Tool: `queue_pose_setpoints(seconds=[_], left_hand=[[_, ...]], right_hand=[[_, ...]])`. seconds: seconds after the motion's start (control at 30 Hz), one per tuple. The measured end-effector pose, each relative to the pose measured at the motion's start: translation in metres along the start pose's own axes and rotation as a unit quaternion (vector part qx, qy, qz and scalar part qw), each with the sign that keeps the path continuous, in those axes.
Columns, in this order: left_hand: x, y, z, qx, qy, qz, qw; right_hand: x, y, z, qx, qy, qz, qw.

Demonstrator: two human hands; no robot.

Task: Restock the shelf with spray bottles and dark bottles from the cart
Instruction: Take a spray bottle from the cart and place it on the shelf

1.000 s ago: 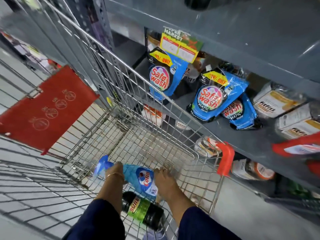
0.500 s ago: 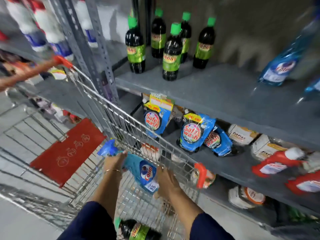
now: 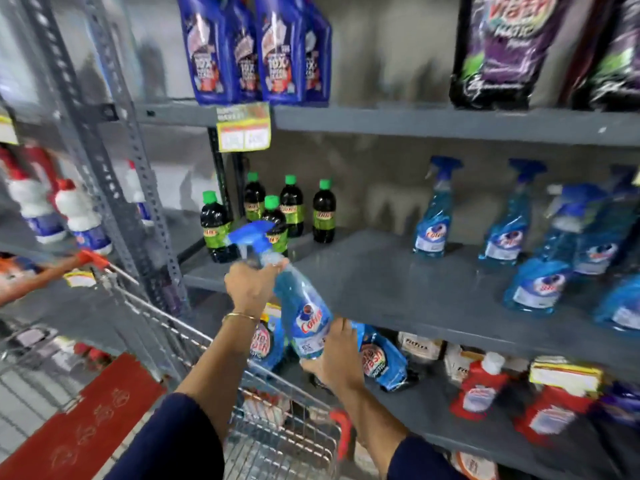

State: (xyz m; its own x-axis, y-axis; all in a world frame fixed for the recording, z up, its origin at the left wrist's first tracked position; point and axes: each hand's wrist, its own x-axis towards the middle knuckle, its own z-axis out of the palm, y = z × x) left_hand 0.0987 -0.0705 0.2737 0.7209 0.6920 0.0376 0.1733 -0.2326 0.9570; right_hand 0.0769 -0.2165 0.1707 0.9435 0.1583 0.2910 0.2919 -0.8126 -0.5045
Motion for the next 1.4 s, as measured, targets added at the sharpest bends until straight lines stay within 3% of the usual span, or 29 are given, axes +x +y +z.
queue_pose_setpoints(seconds=[0.13, 0.27, 0.7, 1.07, 1.27, 1.4], left_hand=[[-0.009, 0.047, 0.054, 0.008, -0.043, 0.097, 0.994], [-0.024, 0.083, 0.110, 0.077, -0.086, 0.197, 0.973], [-0.059, 0.109, 0.261, 0.021, -0.207, 0.259, 0.943], [-0.045, 0.110, 0.306, -0.051, -0.245, 0.257, 0.934], [-0.043, 0.100, 0.297, -0.092, -0.284, 0.179, 0.938], [-0.029, 0.080, 0.269, -0.121, -0.257, 0.136, 0.949]], right_hand=[[0.032, 0.030, -0.030, -0.020, 0.043, 0.043, 0.998], [0.063, 0.072, -0.056, 0.045, 0.050, 0.102, 0.993], [0.115, 0.184, -0.070, 0.128, 0.128, 0.261, 0.948], [0.141, 0.221, -0.069, 0.106, 0.134, 0.254, 0.952], [0.128, 0.205, -0.067, 0.153, 0.186, 0.254, 0.937], [0.110, 0.186, -0.059, 0.096, 0.232, 0.198, 0.948]])
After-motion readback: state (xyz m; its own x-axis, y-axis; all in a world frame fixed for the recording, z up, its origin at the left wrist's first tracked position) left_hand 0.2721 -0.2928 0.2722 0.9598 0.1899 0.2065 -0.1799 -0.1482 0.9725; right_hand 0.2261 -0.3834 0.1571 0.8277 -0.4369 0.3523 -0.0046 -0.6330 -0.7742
